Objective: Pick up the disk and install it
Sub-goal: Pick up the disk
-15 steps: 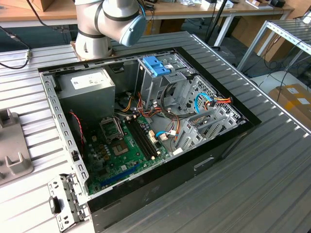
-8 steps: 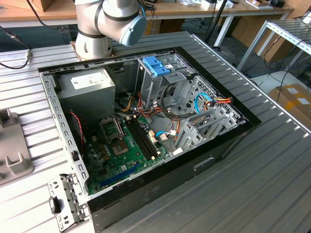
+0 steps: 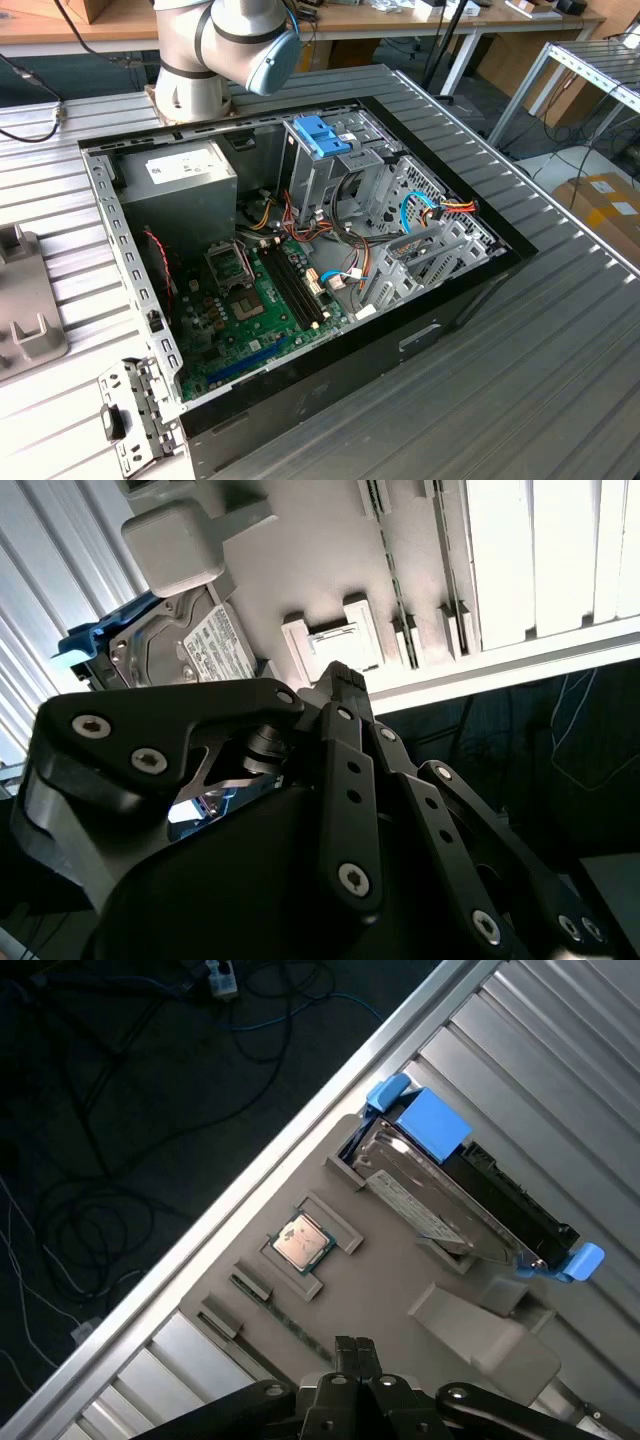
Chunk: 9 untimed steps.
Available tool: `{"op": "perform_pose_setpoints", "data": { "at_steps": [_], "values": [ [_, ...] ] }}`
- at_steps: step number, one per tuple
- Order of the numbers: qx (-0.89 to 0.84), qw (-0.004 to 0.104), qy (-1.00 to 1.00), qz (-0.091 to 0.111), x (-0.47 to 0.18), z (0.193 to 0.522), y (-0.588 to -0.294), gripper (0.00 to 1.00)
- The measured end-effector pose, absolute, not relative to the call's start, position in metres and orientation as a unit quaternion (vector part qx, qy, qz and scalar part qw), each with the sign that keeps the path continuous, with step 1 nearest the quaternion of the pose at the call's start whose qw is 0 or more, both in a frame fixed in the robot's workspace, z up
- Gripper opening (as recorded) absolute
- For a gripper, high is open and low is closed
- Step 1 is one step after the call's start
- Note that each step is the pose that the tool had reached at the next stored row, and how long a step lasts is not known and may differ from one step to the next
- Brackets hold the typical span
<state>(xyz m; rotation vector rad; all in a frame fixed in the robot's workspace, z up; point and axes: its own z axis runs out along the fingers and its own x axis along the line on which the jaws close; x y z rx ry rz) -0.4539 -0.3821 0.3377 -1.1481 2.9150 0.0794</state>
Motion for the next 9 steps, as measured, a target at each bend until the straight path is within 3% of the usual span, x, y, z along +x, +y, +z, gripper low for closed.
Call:
{"op": "perform_pose_setpoints", "data": {
  "at_steps": [9],
  "values": [
    [-0.400,0.003,0.916,0.025,-0.4539,0.3377,-0.3821,0.10]
  ]
}}
